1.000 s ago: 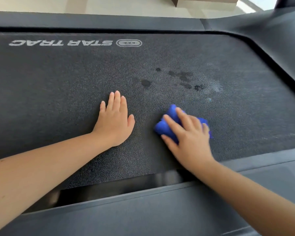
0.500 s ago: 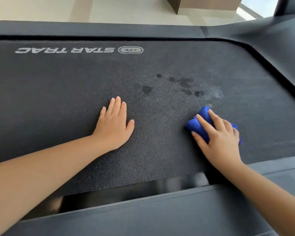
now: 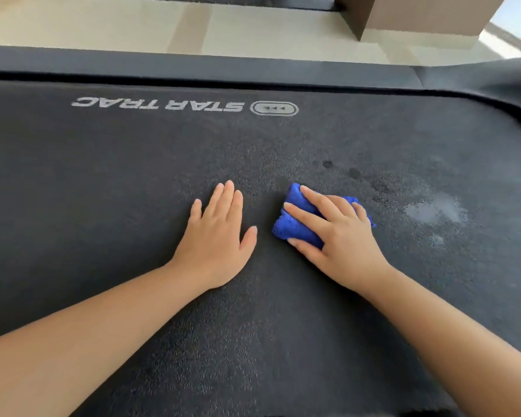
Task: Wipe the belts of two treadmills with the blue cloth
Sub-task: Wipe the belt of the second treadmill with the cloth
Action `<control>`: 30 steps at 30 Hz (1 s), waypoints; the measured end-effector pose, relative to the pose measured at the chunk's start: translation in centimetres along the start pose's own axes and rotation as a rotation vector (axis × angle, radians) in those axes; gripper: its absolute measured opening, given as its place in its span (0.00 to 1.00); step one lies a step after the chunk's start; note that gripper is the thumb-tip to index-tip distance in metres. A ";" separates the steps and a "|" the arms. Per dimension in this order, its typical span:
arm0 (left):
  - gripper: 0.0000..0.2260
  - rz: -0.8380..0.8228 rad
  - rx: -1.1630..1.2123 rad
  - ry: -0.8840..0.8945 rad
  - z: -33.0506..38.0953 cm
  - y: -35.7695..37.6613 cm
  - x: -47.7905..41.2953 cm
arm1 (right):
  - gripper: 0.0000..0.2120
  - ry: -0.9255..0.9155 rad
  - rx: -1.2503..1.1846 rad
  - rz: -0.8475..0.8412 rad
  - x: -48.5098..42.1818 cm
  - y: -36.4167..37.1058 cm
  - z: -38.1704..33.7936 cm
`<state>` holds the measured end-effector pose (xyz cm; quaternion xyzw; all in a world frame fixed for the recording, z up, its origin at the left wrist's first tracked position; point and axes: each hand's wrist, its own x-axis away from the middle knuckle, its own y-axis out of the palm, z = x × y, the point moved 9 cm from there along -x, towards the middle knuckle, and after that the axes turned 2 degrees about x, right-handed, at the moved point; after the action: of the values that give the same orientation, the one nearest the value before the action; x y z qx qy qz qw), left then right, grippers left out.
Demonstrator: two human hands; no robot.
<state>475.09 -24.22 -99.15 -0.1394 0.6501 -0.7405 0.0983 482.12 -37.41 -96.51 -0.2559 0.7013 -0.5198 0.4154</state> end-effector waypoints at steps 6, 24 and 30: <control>0.36 0.017 0.052 -0.014 -0.5 0.1 -0.2 | 0.24 0.135 0.014 -0.050 -10.9 3.3 4.0; 0.42 0.039 0.061 0.018 -0.1 0.0 -0.3 | 0.24 -0.056 -0.010 -0.007 -3.0 0.6 0.4; 0.41 0.026 0.068 0.007 -0.2 -0.3 -0.3 | 0.24 0.306 0.091 -0.039 -9.5 2.4 7.6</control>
<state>475.29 -23.88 -98.93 -0.1249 0.6265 -0.7614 0.1105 493.73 -33.00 -96.65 -0.1683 0.7271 -0.5917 0.3048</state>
